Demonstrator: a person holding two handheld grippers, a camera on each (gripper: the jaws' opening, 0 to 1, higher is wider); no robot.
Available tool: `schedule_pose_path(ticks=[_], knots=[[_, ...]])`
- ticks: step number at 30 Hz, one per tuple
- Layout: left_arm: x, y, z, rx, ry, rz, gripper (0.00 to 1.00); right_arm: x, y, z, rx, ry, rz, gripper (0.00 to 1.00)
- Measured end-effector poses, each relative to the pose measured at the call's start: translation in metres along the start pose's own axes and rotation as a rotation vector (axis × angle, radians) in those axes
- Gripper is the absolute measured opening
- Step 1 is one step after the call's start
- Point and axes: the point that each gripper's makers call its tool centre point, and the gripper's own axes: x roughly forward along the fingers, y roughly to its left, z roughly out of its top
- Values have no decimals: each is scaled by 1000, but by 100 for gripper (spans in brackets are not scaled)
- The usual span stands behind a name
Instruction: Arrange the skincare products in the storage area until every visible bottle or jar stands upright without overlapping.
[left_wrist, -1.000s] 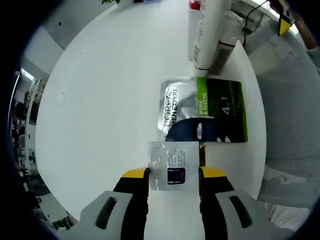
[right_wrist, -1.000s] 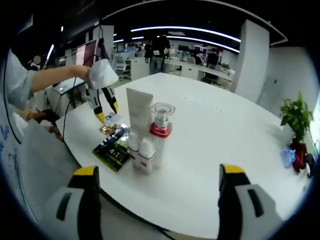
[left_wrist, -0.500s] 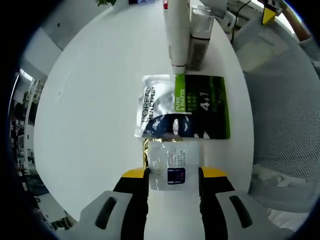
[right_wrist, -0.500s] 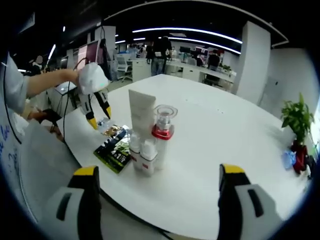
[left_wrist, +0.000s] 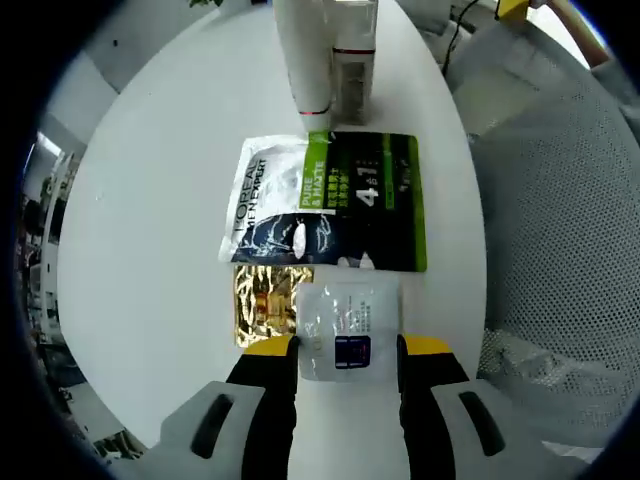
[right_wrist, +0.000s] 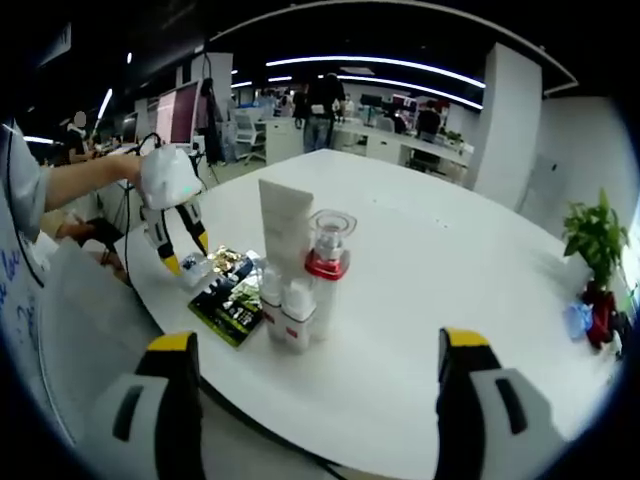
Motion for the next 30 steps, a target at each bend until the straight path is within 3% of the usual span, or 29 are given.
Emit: schedule_pose_path(ticks=[15, 30], knots=[[11, -14, 2, -9, -13, -31, 37, 2, 2, 0, -8, 6, 9, 100], [15, -16, 2, 23, 5, -11, 37, 4, 5, -1, -15, 11, 22, 100]])
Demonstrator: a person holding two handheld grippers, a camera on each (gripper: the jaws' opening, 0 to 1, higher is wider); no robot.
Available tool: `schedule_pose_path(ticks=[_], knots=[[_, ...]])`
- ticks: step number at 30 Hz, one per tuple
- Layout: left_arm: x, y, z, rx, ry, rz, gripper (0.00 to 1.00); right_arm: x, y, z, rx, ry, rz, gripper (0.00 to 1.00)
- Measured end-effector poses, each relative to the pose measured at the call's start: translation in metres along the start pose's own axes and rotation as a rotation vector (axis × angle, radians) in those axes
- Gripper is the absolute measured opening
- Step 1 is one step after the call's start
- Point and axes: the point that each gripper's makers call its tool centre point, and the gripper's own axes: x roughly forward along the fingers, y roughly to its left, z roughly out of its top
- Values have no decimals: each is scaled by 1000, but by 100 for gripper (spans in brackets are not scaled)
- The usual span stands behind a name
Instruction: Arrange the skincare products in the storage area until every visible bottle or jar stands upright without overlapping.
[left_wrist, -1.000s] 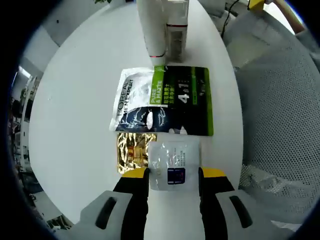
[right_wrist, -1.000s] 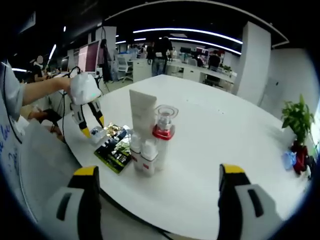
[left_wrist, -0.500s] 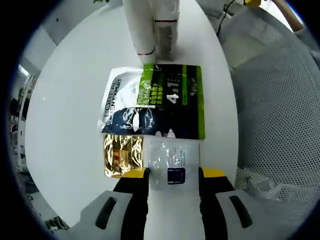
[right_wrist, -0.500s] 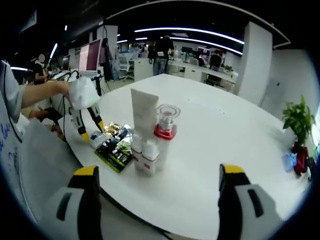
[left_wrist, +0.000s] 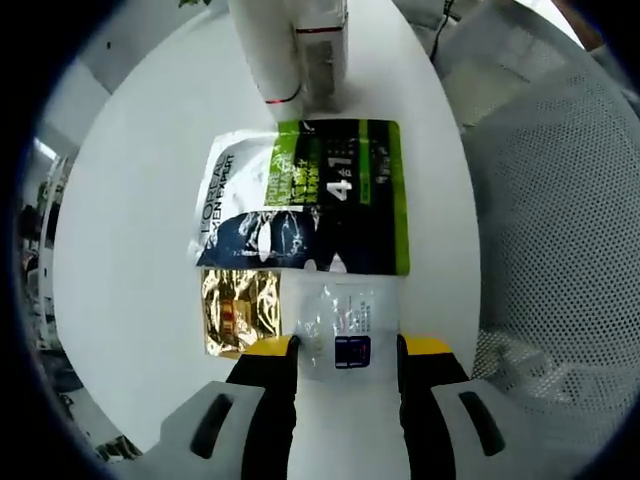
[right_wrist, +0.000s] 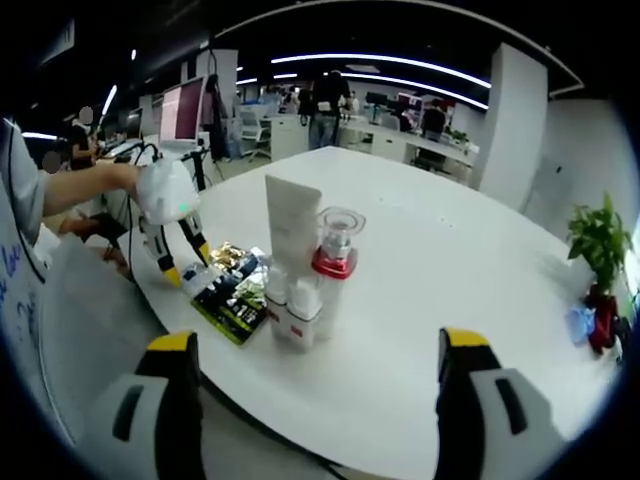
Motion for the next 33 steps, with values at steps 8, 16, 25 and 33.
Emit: schedule_pose_path(ticks=[8, 16, 25, 33], knots=[[-5, 0, 2, 1, -12, 33, 42, 1, 1, 0, -9, 5, 8, 100], [-27, 5, 8, -63, -100, 114, 49, 3, 3, 1, -15, 5, 18, 100], [-56, 10, 19, -137, -225, 216, 56, 4, 2, 2, -22, 4, 21, 100], [-83, 18, 19, -222, -315, 335, 64, 5, 2, 5, -25, -1, 26, 100]])
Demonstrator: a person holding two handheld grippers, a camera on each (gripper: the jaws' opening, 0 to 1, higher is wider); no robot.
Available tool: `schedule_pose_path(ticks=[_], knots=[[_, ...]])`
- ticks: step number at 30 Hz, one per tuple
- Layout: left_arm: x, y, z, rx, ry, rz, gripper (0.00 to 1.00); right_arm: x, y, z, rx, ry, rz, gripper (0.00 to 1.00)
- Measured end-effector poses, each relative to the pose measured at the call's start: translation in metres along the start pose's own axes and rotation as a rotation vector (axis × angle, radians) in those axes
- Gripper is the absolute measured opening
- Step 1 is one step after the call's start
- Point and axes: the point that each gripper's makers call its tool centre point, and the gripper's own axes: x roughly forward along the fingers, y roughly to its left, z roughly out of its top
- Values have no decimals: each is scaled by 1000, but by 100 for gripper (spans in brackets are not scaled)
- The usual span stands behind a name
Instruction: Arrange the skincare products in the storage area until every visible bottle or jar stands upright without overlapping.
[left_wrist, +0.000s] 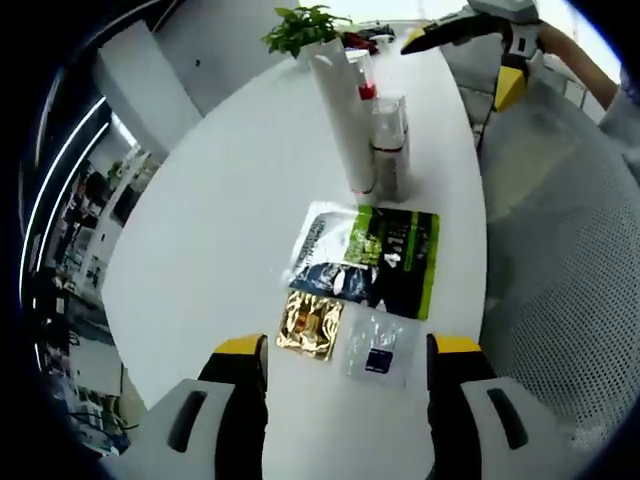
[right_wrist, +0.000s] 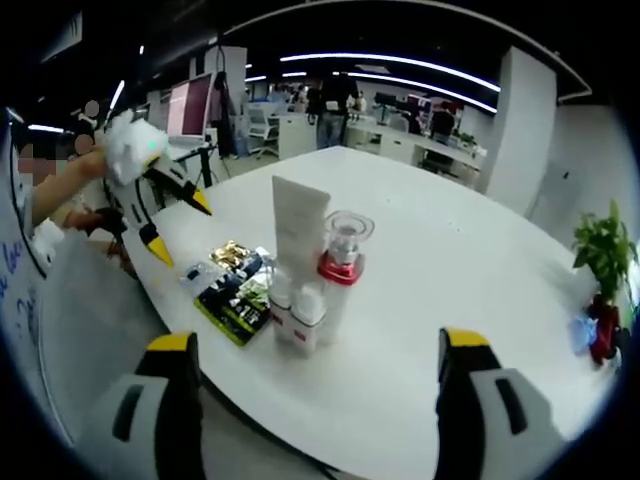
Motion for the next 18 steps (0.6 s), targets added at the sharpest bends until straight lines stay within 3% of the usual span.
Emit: schedule_pose_path(ticks=[3, 11, 18], knots=[[-9, -2, 8, -59, -53, 10, 67, 0, -1, 1, -3, 1, -1, 100], [-28, -6, 21, -118, -147, 71, 75, 1, 1, 2, -3, -5, 3, 100], [-43, 7, 15, -242, -188, 169, 85, 1, 2, 7, 0, -25, 1, 100]])
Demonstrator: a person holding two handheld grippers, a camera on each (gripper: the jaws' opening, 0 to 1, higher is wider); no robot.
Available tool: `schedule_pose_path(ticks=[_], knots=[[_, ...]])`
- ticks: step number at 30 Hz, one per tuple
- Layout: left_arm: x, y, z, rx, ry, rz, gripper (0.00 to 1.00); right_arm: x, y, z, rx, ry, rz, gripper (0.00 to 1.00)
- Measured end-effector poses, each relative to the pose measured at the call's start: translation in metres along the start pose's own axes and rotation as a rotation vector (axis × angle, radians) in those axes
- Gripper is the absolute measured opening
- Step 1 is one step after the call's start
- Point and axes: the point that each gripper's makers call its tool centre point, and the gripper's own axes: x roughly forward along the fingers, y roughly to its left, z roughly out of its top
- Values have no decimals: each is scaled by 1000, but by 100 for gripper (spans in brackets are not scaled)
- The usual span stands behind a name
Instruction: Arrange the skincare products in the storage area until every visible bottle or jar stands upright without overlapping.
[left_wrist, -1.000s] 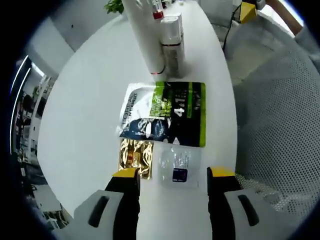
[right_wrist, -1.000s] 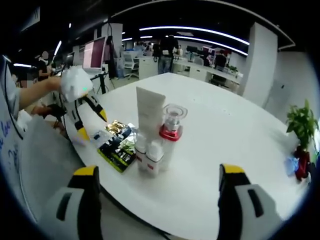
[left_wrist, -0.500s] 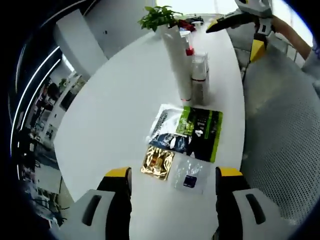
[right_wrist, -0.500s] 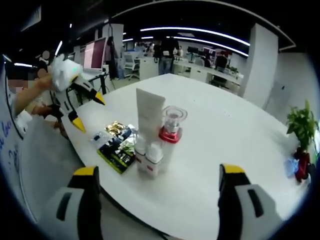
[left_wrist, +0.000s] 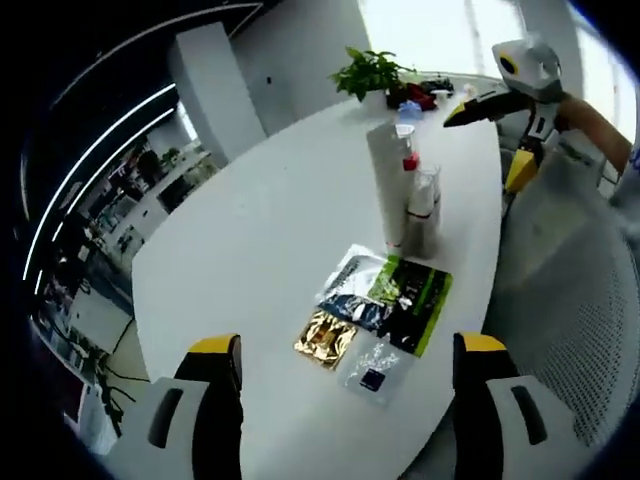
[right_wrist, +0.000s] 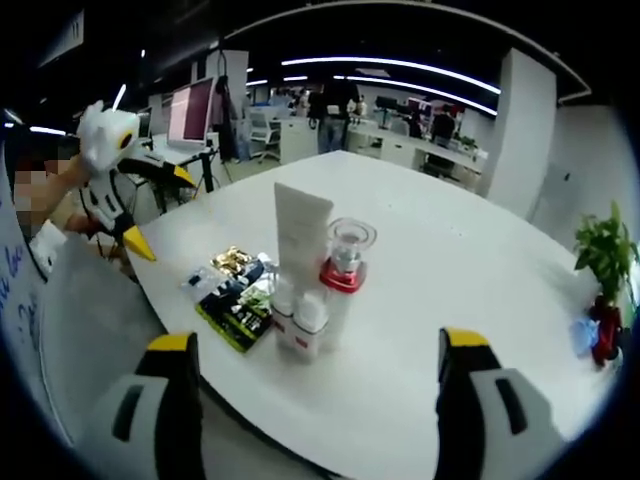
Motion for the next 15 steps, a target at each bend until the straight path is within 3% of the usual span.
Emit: schedule_pose_path(ticks=[4, 13, 15], knots=[[-6, -5, -4, -59, -7, -26, 87, 0, 0, 2, 3, -6, -2, 100], [-19, 4, 6, -194, -117, 52, 90, -3, 0, -3, 12, 3, -9, 100], [-22, 5, 7, -168, -131, 68, 92, -3, 1, -4, 18, 5, -5, 100]])
